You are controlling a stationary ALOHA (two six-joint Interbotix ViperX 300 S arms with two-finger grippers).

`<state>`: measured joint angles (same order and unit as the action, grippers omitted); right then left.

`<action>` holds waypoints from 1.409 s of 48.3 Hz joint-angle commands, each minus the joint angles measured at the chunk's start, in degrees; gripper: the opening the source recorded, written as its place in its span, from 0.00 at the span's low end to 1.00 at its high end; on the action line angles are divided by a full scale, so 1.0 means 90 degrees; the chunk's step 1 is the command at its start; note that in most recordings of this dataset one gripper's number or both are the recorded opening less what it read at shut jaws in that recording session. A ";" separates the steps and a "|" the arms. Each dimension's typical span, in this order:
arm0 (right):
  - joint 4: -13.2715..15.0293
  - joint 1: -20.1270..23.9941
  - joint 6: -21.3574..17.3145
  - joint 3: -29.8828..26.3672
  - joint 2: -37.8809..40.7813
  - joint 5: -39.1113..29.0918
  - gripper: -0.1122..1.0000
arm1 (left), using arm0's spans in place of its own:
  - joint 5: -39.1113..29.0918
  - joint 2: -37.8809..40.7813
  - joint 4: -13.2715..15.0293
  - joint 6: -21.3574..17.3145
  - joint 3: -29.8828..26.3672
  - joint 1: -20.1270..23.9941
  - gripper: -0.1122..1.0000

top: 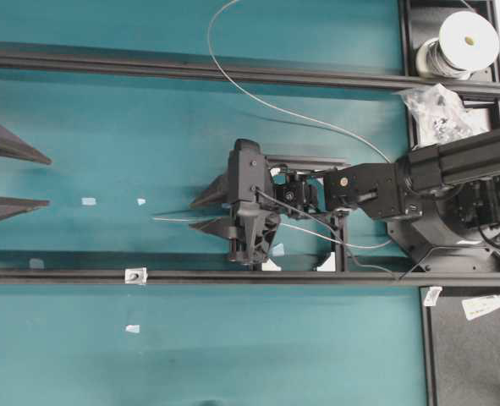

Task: Insert the wire through the hole in the metal fitting.
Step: 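Lower the right gripper and pinch the grey wire near its tip, then carry the held wire down to the rail with the white fitting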

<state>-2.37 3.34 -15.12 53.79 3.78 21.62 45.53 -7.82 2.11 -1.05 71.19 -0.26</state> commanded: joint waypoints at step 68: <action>0.0059 0.0020 0.0352 0.0049 -0.0771 0.0020 0.10 | -0.0352 -0.0127 0.0039 0.0029 -0.0088 0.0029 0.92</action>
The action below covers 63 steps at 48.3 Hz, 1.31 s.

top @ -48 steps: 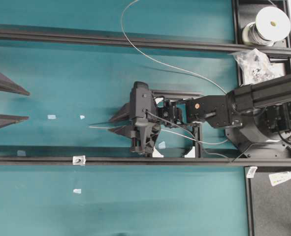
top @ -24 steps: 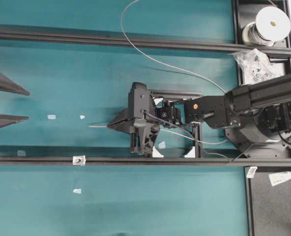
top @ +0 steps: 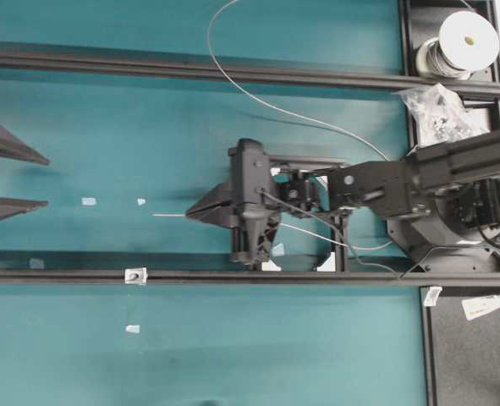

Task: Insert the wire through the hole in the metal fitting.
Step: 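Carry the held wire down to the rail with the white fitting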

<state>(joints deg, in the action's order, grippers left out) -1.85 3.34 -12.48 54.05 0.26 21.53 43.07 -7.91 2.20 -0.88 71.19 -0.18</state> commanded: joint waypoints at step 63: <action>-0.1006 0.1182 0.0107 0.0840 -0.1592 0.0811 0.10 | -0.0625 -0.1484 0.0127 0.0215 0.0020 -0.0859 0.91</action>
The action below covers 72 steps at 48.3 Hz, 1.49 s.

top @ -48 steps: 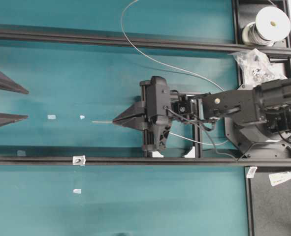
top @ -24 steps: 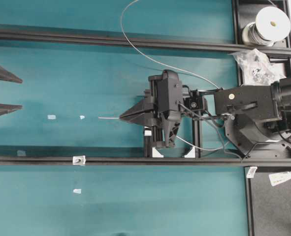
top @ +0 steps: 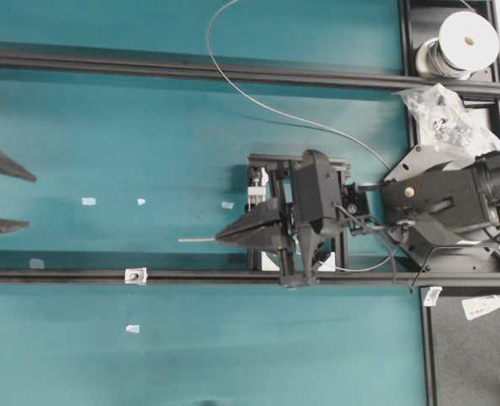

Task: Insert the wire through the hole in the metal fitting.
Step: 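Carry the held wire down to the rail with the white fitting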

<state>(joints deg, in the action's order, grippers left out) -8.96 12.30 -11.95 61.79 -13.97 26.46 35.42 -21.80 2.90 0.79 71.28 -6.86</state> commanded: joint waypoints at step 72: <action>-0.2646 0.1504 0.1143 -0.0088 0.1738 0.1982 0.10 | 0.2158 0.3027 0.0107 0.0566 -0.0771 -0.1035 0.91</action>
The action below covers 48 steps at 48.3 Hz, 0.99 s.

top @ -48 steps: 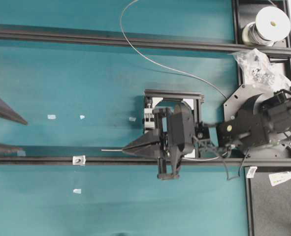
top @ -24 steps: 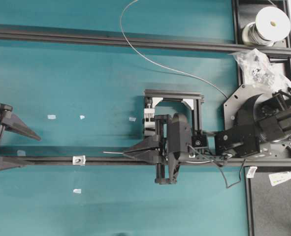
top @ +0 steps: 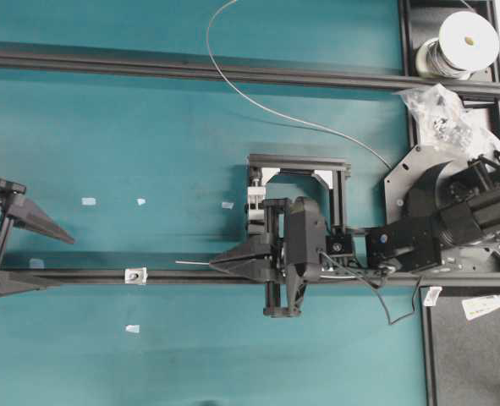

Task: Insert the wire through the hole in the metal fitting.
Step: 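Carry the held wire down to the rail with the white fitting, then push the wire tip with the right gripper through the fitting's hole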

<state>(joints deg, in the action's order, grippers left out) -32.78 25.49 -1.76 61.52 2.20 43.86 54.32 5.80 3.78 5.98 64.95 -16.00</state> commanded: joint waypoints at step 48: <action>0.0000 0.0049 0.0068 -0.0371 0.0078 -0.0049 0.10 | 0.0059 0.0059 0.0010 -0.0098 -0.0137 -0.0020 0.91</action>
<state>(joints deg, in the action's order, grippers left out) -32.78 25.58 -1.23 59.50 3.16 43.59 54.32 6.94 3.69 5.27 64.25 -16.00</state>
